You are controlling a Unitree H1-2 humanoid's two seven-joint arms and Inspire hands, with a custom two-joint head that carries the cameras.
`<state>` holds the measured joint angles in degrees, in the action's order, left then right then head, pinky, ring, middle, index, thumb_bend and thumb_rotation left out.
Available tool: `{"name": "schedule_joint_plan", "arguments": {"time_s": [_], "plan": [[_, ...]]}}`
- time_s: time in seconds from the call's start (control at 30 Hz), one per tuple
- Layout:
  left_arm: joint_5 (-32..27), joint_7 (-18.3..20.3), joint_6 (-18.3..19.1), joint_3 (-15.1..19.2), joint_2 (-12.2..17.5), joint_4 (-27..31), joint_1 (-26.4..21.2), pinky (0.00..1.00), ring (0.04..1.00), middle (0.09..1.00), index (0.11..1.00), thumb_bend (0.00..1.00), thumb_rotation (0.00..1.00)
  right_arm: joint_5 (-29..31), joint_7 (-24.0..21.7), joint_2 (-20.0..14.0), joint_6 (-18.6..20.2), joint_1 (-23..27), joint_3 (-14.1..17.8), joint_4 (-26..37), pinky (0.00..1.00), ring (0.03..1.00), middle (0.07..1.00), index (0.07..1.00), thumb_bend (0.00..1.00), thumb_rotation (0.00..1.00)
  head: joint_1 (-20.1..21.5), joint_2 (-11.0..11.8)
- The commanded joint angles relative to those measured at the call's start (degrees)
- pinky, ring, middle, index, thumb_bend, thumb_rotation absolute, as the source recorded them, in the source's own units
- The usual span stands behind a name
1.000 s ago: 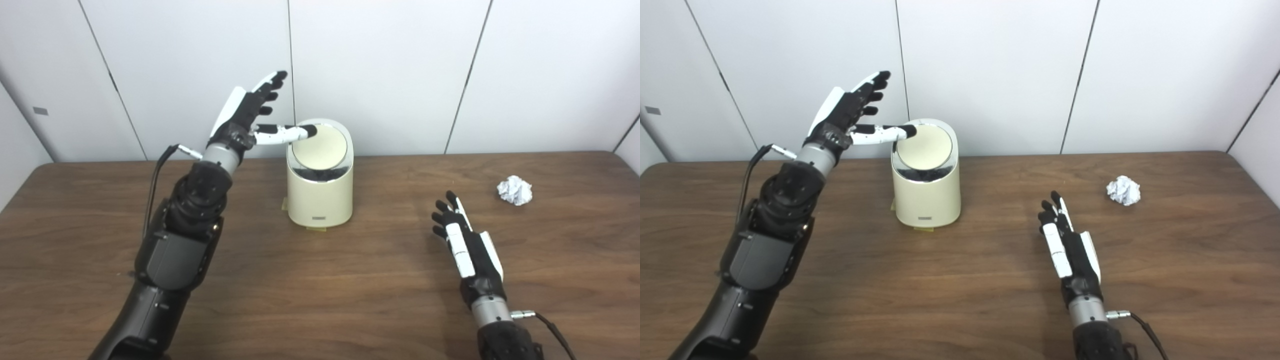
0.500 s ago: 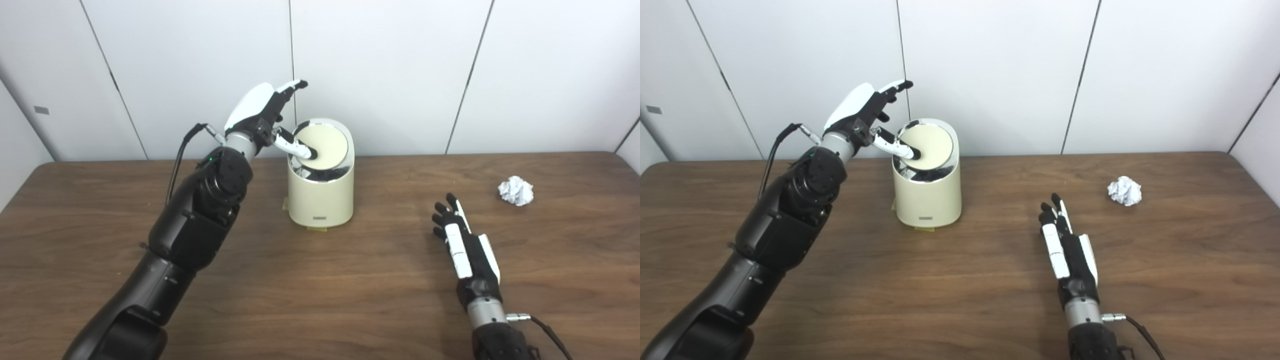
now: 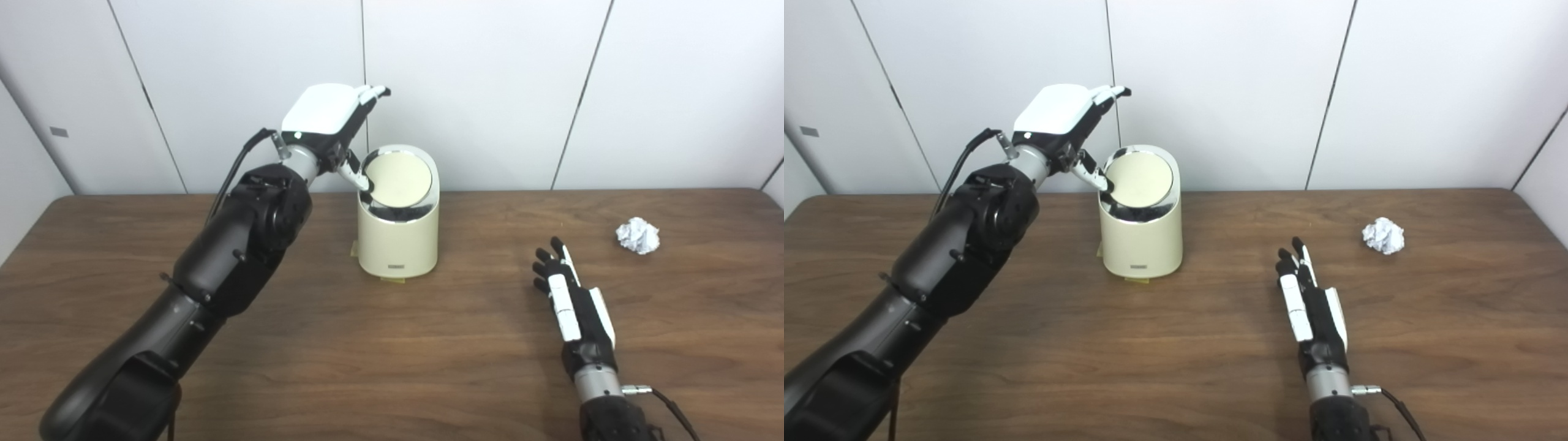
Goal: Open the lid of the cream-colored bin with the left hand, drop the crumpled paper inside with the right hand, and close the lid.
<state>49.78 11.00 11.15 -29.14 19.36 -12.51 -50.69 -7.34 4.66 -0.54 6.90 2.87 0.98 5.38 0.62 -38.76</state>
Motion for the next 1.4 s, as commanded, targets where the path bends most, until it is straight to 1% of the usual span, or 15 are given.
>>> {"name": "schedule_joint_plan", "arguments": {"time_s": [0.0,0.07,0.2,0.4,0.47,0.8,0.93,1.07,1.2,1.27,1.37], "plan": [[1.8,-2.4,-1.4,0.6,-0.3,-0.3,-3.8,0.76,0.933,0.954,0.982,0.96,0.00,-0.5,0.7,0.2,-2.0,1.5,-0.1,0.9,0.89,0.906,0.934,1.000,0.56,1.00,0.0,0.0],[2.8,-2.9,-2.1,0.6,-1.2,-1.2,-4.0,0.76,0.925,0.950,0.979,0.97,0.00,-1.6,1.2,0.1,-2.3,1.6,-0.3,0.7,0.88,0.898,0.930,1.000,0.57,1.00,0.2,0.0],[3.7,-3.8,-3.3,0.7,-2.7,-2.9,-4.3,0.76,0.913,0.945,0.975,0.99,0.00,-2.6,1.7,0.2,-1.5,1.4,-0.4,1.2,0.88,0.891,0.922,0.997,0.58,1.00,0.1,-0.1],[3.8,-3.6,-4.9,0.7,-4.0,-4.0,-4.7,0.75,0.913,0.929,0.981,0.99,0.00,-3.8,1.8,-0.2,-1.6,1.2,-0.5,1.2,0.87,0.882,0.923,1.000,0.57,1.00,0.0,-0.1],[3.8,-3.5,-5.0,0.6,-4.3,-4.0,-4.7,0.77,0.918,0.928,0.983,0.98,0.00,-4.1,1.8,-0.3,-2.0,1.2,-0.7,1.0,0.86,0.880,0.917,0.999,0.58,1.00,0.1,-0.1],[4.2,-1.9,-5.3,0.9,-4.6,-3.1,-4.7,0.78,0.921,0.929,0.987,0.98,0.00,-4.3,2.1,-0.1,-1.6,1.0,-1.0,1.3,0.86,0.879,0.913,0.998,0.60,1.00,0.3,-0.4],[6.2,-1.2,-4.5,0.0,-4.8,-2.8,-4.7,0.78,0.919,0.925,0.984,0.99,0.00,-4.3,2.0,0.1,-1.5,1.0,-1.0,1.7,0.86,0.877,0.912,0.997,0.60,1.00,0.6,-0.9],[6.7,0.3,-4.3,-0.5,-5.4,-2.9,-4.8,0.78,0.935,0.937,0.989,1.00,0.00,-3.9,1.8,0.2,-1.3,1.1,-1.0,2.0,0.86,0.883,0.917,1.000,0.60,1.00,0.8,-1.1],[7.2,0.4,-4.7,-0.6,-6.0,-3.1,-4.7,0.84,0.930,0.936,0.989,1.00,0.00,-3.7,1.7,0.3,-1.2,1.1,-0.9,2.4,0.87,0.885,0.920,1.000,0.59,1.00,1.1,-1.3],[7.7,0.8,-4.8,-0.9,-6.0,-3.2,-4.7,0.88,0.940,0.942,0.989,1.00,0.00,-3.0,1.5,0.3,-1.4,1.2,-0.7,2.3,0.87,0.883,0.923,1.000,0.57,1.00,1.1,-1.4],[8.8,1.8,-6.0,-2.3,-5.3,-3.3,-4.8,0.90,0.957,0.946,0.993,1.00,0.00,-1.4,1.1,0.2,-1.3,1.3,-0.2,2.4,0.89,0.894,0.933,1.000,0.58,1.00,1.2,-1.4]]}}
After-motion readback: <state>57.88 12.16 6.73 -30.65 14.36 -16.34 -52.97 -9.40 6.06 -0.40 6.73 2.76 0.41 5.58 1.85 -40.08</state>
